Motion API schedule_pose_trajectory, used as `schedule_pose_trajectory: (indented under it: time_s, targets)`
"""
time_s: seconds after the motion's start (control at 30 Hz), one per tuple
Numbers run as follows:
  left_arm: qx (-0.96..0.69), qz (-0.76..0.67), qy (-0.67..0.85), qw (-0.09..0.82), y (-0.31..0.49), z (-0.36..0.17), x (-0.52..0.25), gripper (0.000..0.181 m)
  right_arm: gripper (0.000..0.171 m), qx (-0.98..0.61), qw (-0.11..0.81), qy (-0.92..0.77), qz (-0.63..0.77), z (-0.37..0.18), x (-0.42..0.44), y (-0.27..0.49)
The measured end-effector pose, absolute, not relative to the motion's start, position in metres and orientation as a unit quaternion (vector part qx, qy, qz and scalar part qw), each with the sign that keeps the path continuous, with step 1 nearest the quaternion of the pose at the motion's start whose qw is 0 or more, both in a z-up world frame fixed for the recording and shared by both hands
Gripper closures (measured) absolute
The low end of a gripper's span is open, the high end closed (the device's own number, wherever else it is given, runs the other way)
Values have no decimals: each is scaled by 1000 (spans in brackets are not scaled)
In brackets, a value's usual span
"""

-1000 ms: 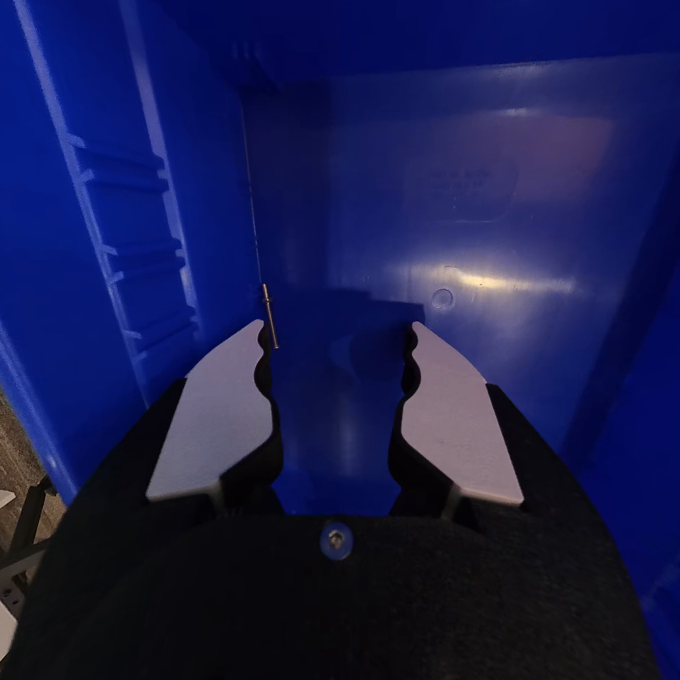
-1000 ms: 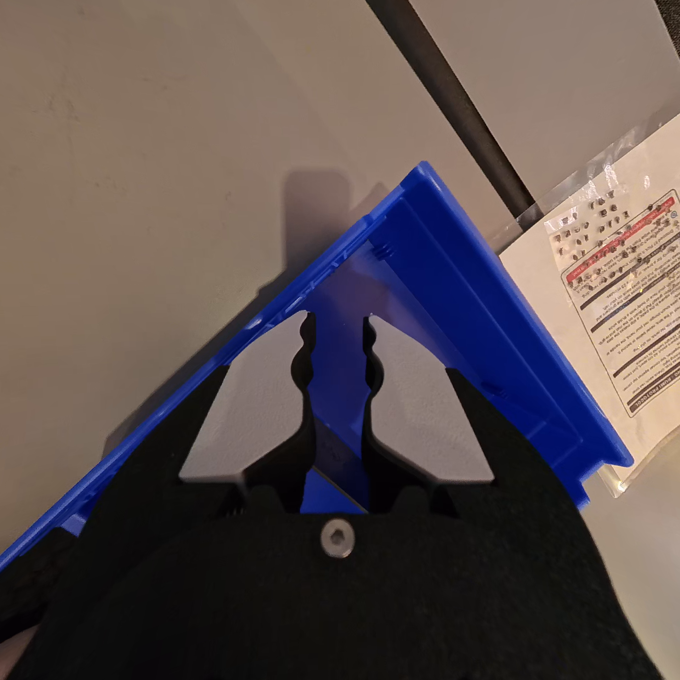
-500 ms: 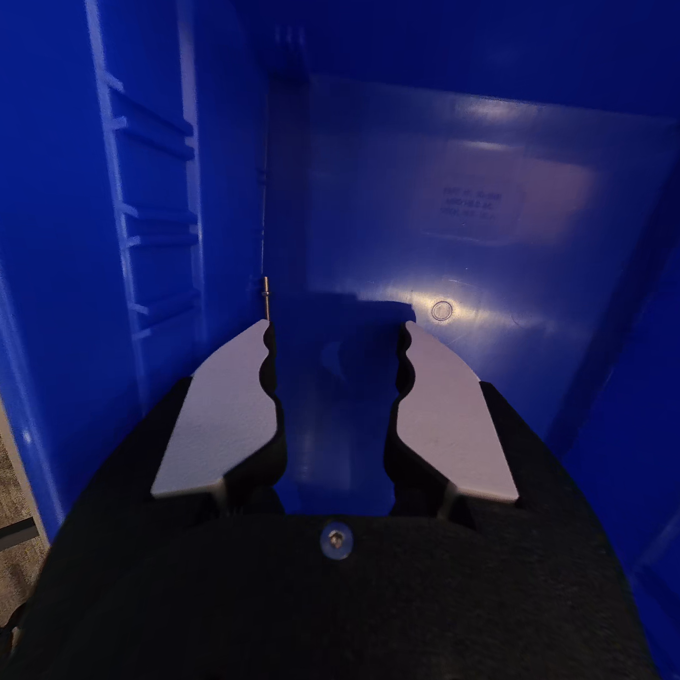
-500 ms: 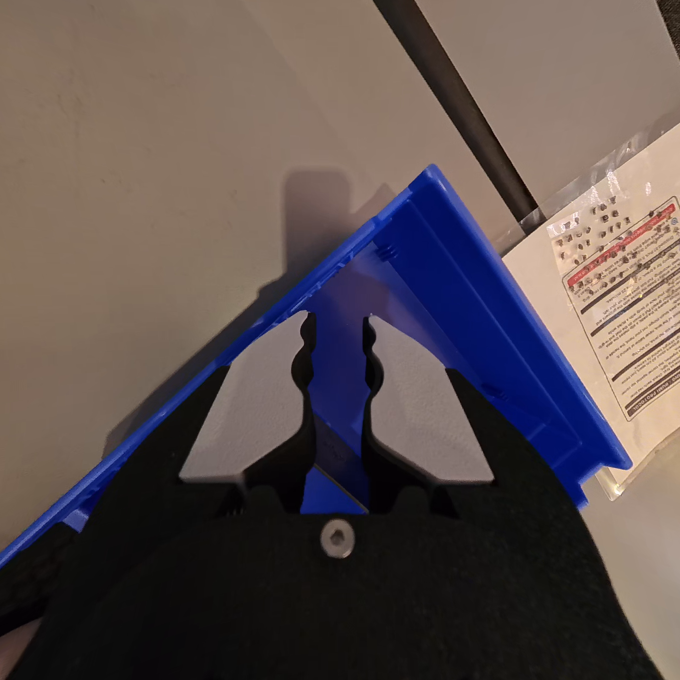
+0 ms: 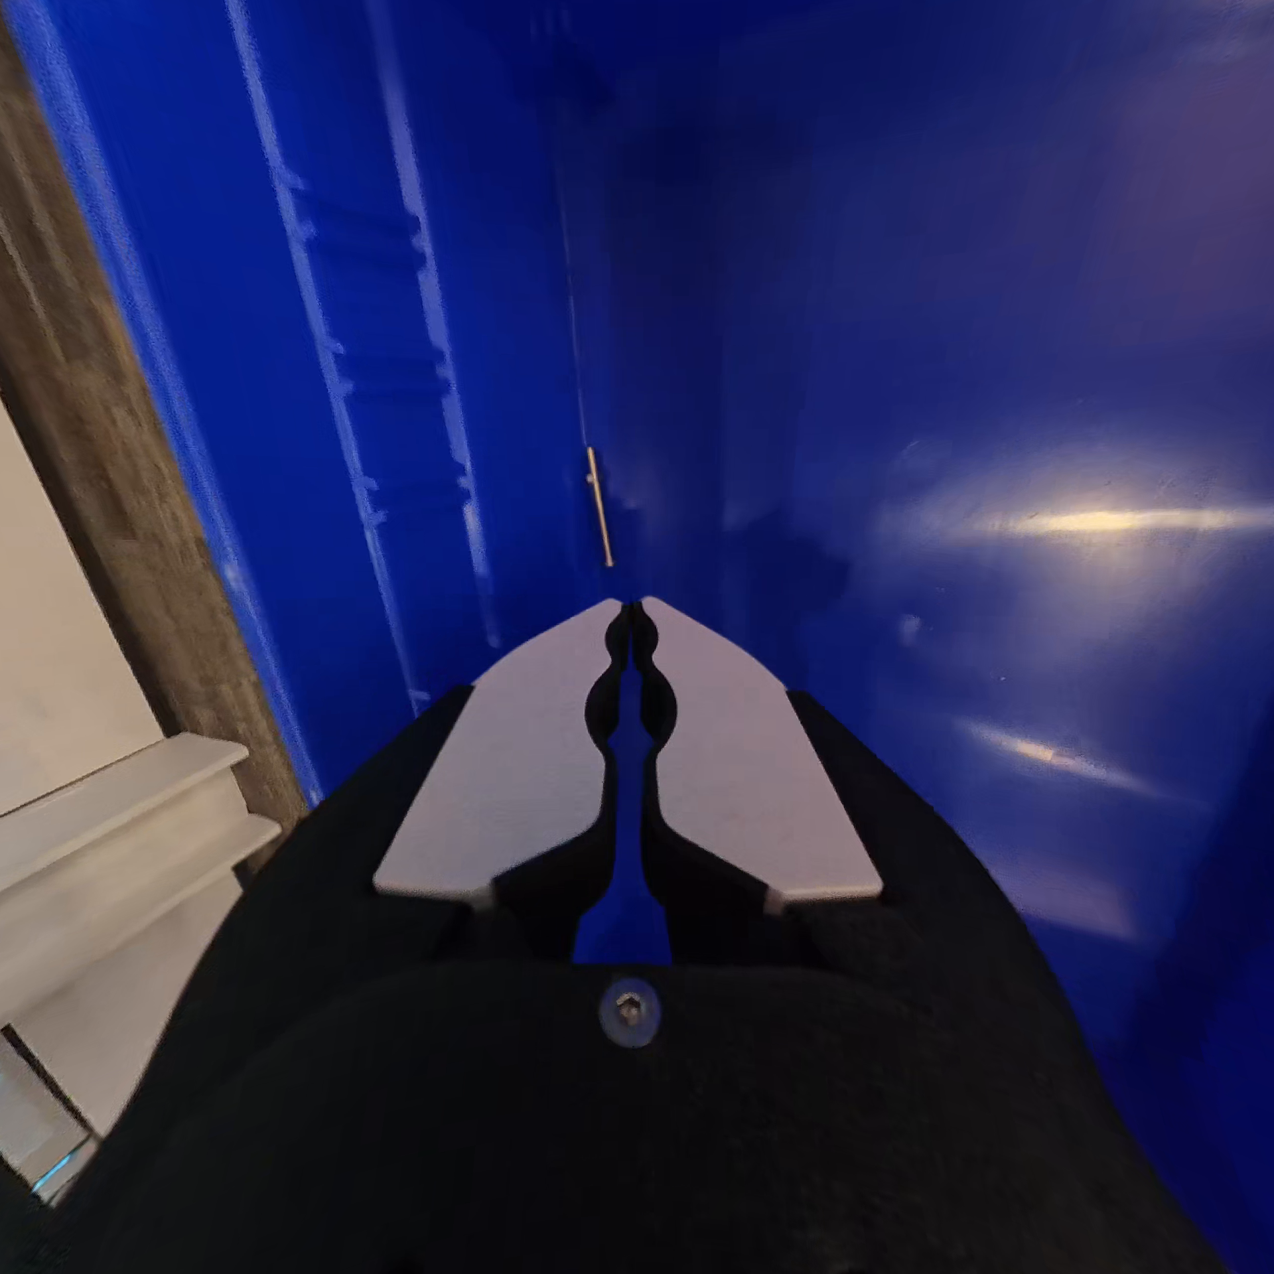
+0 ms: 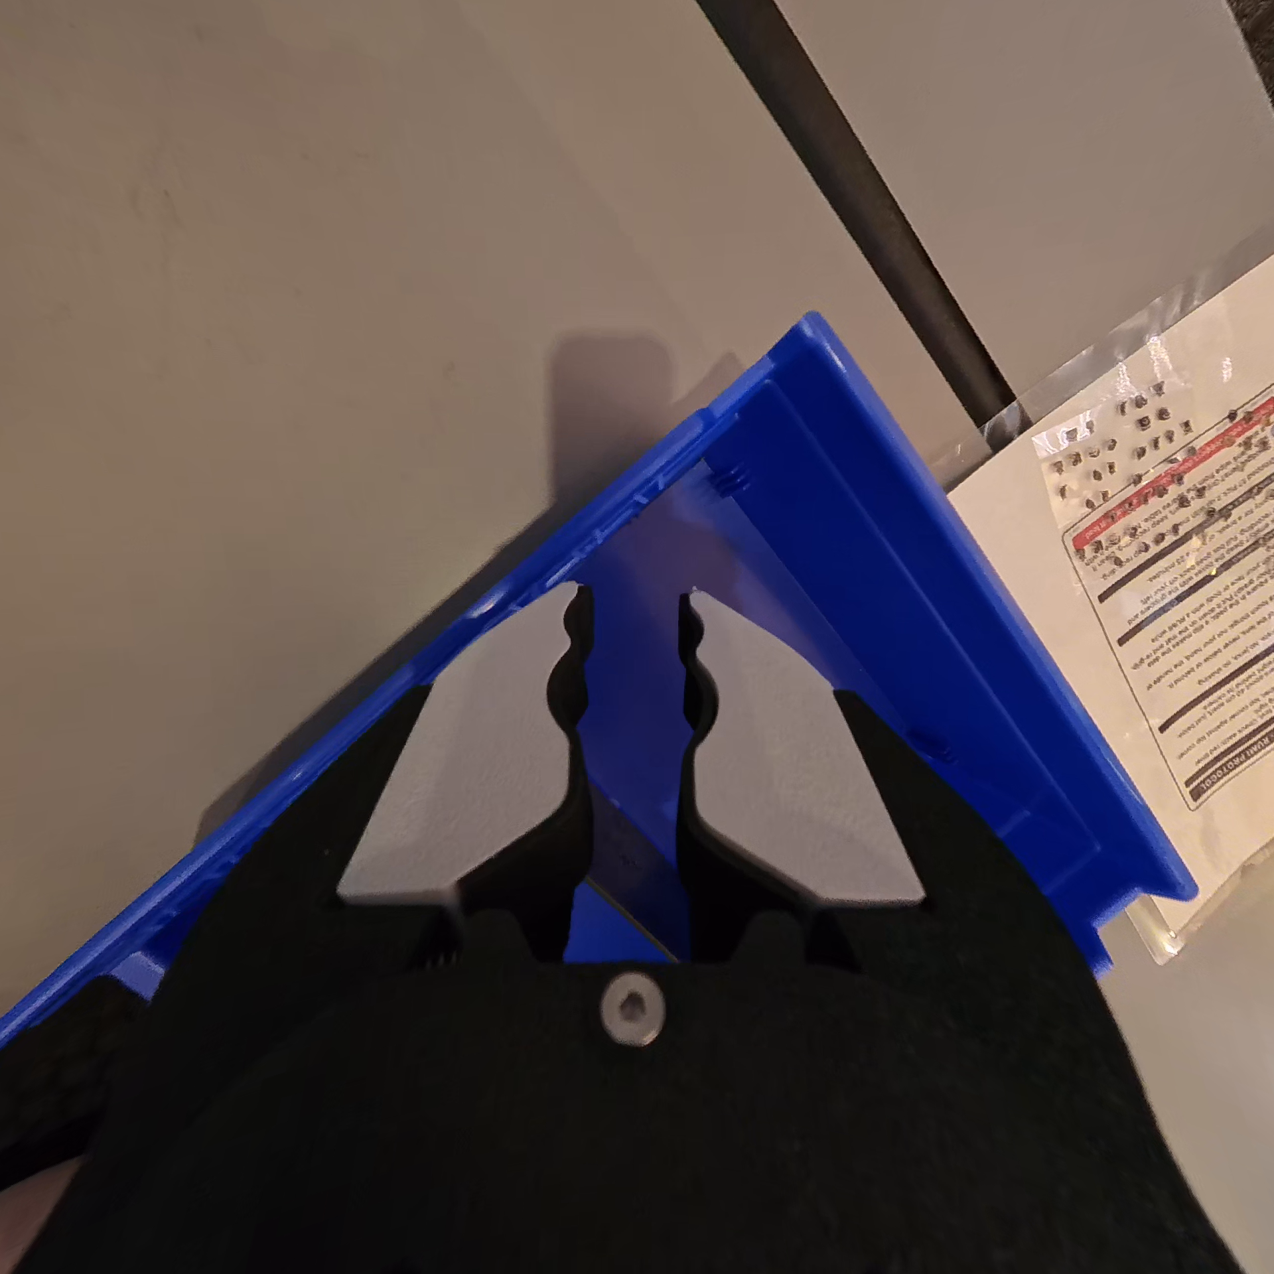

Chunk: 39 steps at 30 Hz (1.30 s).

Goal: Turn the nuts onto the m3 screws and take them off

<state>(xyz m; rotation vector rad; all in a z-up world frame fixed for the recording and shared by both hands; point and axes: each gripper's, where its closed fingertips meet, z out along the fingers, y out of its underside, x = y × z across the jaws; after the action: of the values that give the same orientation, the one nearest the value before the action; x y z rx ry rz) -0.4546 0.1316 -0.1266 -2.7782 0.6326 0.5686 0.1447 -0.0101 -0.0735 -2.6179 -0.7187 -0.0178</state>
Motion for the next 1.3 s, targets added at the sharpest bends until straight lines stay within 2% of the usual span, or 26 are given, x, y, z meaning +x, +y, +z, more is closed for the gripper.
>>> schedule_pose_trajectory:
  time_s: [0.23, 0.5, 0.9, 1.03, 1.13, 1.3]
  targets:
    - [-947, 228, 187, 128, 144, -118, -453, 181, 152, -934, 227, -277, 9, -68, 135, -12]
    - [-947, 269, 151, 87, 145, -132, -464, 181, 152, -925, 265, -272, 10, -44, 135, -14]
    - [-933, 317, 153, 80, 152, -148, -472, 181, 153, -912, 282, -298, 30, -33, 122, -21]
    - [-945, 287, 142, 71, 150, -149, -466, 181, 153, -910, 285, -299, 33, -31, 121, -21]
    - [-971, 184, 131, 73, 146, -148, -440, 181, 152, -911, 281, -301, 32, -33, 119, -21]
    - [-967, 208, 120, 91, 149, -119, -454, 181, 152, -912, 273, -306, 27, -37, 118, -20]
